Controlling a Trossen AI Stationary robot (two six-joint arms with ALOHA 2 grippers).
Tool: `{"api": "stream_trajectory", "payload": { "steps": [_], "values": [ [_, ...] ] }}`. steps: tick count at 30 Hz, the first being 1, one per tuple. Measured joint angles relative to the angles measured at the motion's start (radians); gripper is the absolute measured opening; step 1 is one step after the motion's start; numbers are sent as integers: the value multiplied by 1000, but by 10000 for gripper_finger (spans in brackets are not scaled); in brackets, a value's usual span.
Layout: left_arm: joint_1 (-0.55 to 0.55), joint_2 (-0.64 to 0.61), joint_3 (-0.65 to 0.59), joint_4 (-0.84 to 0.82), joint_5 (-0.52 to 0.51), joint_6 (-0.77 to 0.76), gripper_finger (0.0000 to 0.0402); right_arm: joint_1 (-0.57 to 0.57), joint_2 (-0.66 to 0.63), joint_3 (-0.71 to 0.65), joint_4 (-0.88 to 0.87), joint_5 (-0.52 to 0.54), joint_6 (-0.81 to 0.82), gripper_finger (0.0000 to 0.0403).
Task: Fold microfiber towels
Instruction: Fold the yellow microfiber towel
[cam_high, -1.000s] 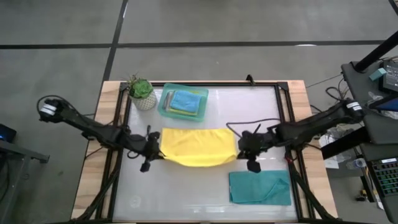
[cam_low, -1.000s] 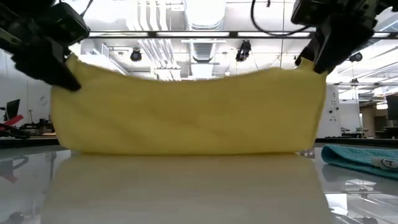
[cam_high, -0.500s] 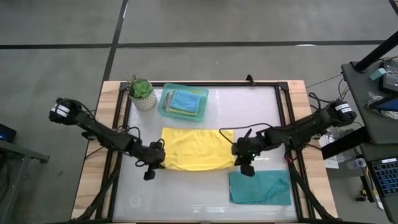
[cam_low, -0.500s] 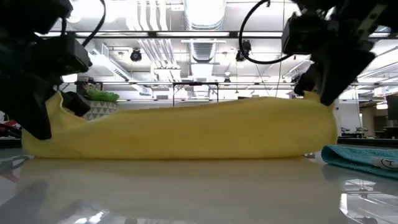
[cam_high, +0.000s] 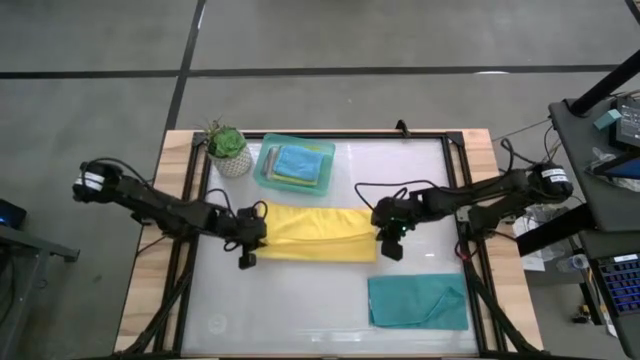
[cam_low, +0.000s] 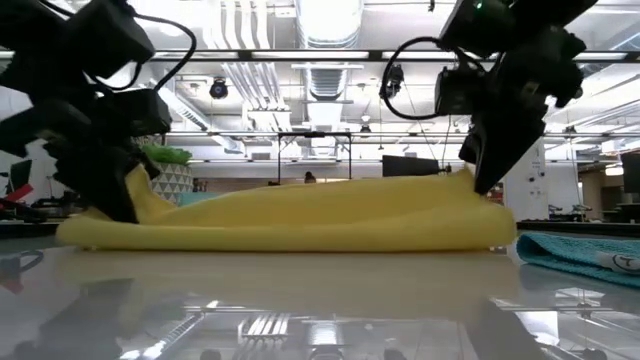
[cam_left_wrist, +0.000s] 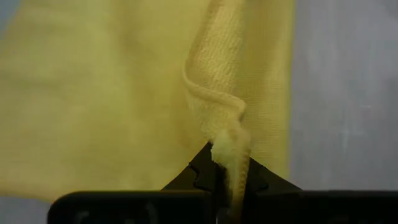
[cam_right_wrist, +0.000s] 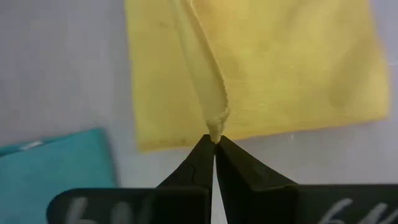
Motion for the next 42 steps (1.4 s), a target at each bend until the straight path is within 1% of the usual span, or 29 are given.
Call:
{"api": "stream_trajectory", "payload": {
  "steps": [5, 11, 14, 18, 23, 27, 31, 38, 40, 42],
  "values": [
    [77, -33, 0, 2, -1, 65, 0, -51, 0, 0, -5, 9, -28, 8],
    [150, -72, 0, 3, -10, 121, 0, -73, 0, 0, -5, 52, -68, 8],
    [178, -83, 0, 5, -48, 146, 0, -81, 0, 0, -5, 60, -74, 8],
    [203, -81, 0, 5, -128, 150, 0, -80, 1, 0, -9, 105, -80, 8],
    [219, -51, -1, 6, -178, 178, 0, -80, 1, 0, -9, 150, -88, 8],
    [222, -20, -1, 30, -185, 177, 0, -80, 1, 0, -10, 180, -89, 8],
    [222, 17, -1, 76, -189, 178, 0, -80, 1, -1, -9, 182, -89, 8],
    [223, 78, -1, 94, -209, 180, 1, -80, 1, -1, -9, 235, -83, 8],
    [223, 86, -1, 94, -215, 181, 9, -80, 1, -1, -9, 242, -76, 8],
    [223, 87, -1, 94, -227, 182, 26, -80, 1, -1, -9, 244, -75, 8]
  ]
}}
